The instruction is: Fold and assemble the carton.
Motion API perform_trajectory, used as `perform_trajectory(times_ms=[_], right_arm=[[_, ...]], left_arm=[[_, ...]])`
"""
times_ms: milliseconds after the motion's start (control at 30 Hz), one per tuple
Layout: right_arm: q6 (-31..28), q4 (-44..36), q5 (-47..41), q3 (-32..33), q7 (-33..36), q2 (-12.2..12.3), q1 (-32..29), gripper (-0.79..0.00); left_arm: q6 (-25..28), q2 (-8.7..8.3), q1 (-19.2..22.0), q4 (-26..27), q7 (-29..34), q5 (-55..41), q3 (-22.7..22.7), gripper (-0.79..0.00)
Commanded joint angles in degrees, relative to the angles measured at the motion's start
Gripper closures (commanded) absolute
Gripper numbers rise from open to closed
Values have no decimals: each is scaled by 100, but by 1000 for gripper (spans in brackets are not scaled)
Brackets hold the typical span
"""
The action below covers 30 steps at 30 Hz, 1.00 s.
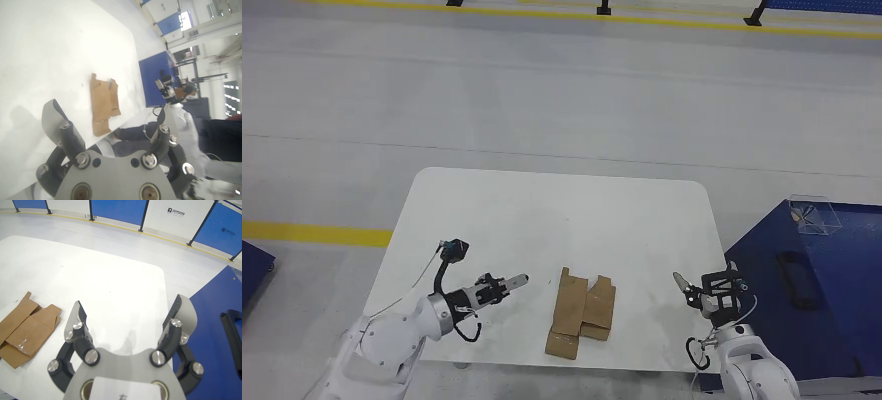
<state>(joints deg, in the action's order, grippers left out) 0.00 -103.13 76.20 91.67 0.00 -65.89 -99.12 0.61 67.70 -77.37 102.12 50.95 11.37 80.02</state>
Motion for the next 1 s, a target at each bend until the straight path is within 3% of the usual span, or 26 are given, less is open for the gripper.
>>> perform_trajectory(times_ms=[0, 133, 200, 300, 467, 567, 633, 733, 967], right_arm=[[0, 0, 0, 0, 0, 0, 0, -785], [-55, 27, -14, -18, 66, 1, -19, -785], [-642, -64, 59, -61, 332, 32, -11, -785], [-1325, 99, -1967, -98, 844, -20, 262, -785], [-2095, 971, -4840, -276, 3005, -23, 1030, -785], [-1985, 1532, -6435, -410, 4360, -21, 1491, -785], [-1552, 2000, -7652, -482, 5383, -20, 1843, -785], [-982, 2506, -8747, -562, 6330, -23, 2229, -785], [-982, 2506, -8747, -562, 6330, -23, 2229, -785]], left_arm=[[15, -1, -52, 24, -47, 58, 7, -785], [15, -1, -52, 24, -47, 58, 7, -785], [15, -1, -52, 24, -47, 58, 7, -785], [99, 50, -15, -196, -460, -284, -186, -785], [355, 176, 475, -883, -422, -1200, -786, -785], [549, 238, 795, -1285, -264, -1575, -1075, -785], [562, 243, 829, -1331, -261, -1591, -1098, -785], [562, 243, 829, -1331, -261, -1591, -1098, -785], [562, 243, 829, -1331, -261, -1591, -1098, -785]])
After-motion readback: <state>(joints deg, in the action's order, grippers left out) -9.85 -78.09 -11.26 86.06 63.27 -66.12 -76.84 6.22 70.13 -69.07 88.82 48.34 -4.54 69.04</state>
